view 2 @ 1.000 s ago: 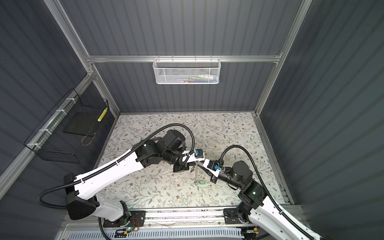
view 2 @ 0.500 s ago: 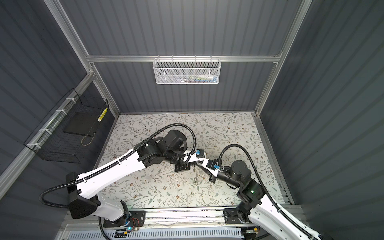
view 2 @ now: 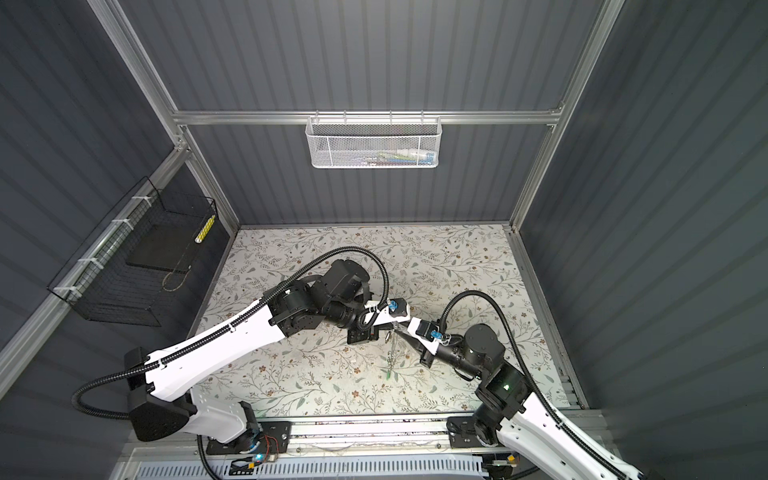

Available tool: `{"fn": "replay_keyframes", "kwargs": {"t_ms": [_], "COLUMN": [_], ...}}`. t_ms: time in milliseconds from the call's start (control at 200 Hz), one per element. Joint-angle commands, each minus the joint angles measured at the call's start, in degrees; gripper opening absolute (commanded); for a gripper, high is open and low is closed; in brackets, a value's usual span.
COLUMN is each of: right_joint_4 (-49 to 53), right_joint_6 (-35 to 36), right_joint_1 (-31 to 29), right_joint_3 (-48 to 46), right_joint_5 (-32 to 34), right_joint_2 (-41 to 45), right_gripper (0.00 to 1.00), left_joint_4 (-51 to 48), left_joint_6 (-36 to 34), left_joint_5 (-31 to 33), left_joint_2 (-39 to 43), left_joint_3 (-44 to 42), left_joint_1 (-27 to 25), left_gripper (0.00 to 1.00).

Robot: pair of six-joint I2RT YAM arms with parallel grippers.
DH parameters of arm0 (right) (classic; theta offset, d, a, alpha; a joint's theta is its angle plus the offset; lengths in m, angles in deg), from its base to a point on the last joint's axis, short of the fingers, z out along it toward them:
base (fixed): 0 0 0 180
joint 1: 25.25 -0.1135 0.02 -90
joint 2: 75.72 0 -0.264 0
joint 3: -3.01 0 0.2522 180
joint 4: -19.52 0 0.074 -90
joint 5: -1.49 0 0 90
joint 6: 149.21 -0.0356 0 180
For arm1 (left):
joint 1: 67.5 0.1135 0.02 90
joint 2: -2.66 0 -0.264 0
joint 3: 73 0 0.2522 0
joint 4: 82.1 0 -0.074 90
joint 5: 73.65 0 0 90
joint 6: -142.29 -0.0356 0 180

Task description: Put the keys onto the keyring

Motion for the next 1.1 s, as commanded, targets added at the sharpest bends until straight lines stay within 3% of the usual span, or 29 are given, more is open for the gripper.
{"fn": "replay_keyframes", "kwargs": {"t_ms": [0, 95, 360, 695, 770, 835, 940, 1096], "right_joint_4": [-2.34, -2.38, -2.85, -4.70, -5.21, -6.07, -7.65, -8.95], "right_joint_6": [-0.88, -0.89, -1.40, -2.42, -2.93, -3.45, -4.34, -5.00], "right_joint_1": [-0.05, 0.02, 0.01, -0.02, 0.11, 0.10, 0.28, 0.34], "right_joint_3": [-1.07, -1.06, -0.72, -1.21, -1.69, -2.29, -2.89, -3.06], "right_joint_5": [0.35, 0.31, -2.28, -3.54, -3.23, -3.25, -3.61, -4.34], "right_joint_2": [1.41, 1.69, 0.32, 0.26, 0.46, 0.66, 0.81, 0.17], "right_gripper": [0.31, 0.23, 0.22, 0.00, 0.00, 0.00, 0.00, 0.00], "left_joint_4": [-0.08, -0.16, -0.74, -0.81, 1.44, 4.91, 10.81, 16.97], "left_joint_6": [-0.99, -1.16, -1.53, -1.44, 0.48, 2.06, 5.15, 10.55], "left_joint_5": [-1.22, -1.30, -1.55, -1.21, 1.15, 2.57, 2.33, 1.32], "left_joint_2": [0.85, 0.56, -0.24, -0.04, 1.50, 4.06, 8.63, 12.07], "left_joint_3": [-0.33, -0.29, 0.25, -0.33, -2.26, -5.37, -12.21, -18.33], "left_joint_1": [-0.29, -0.29, -0.29, -0.29, -0.29, -0.29, -0.20, -0.23], "left_gripper": [0.00, 0.00, 0.00, 0.00, 0.27, 0.38, 0.44, 0.43]}}
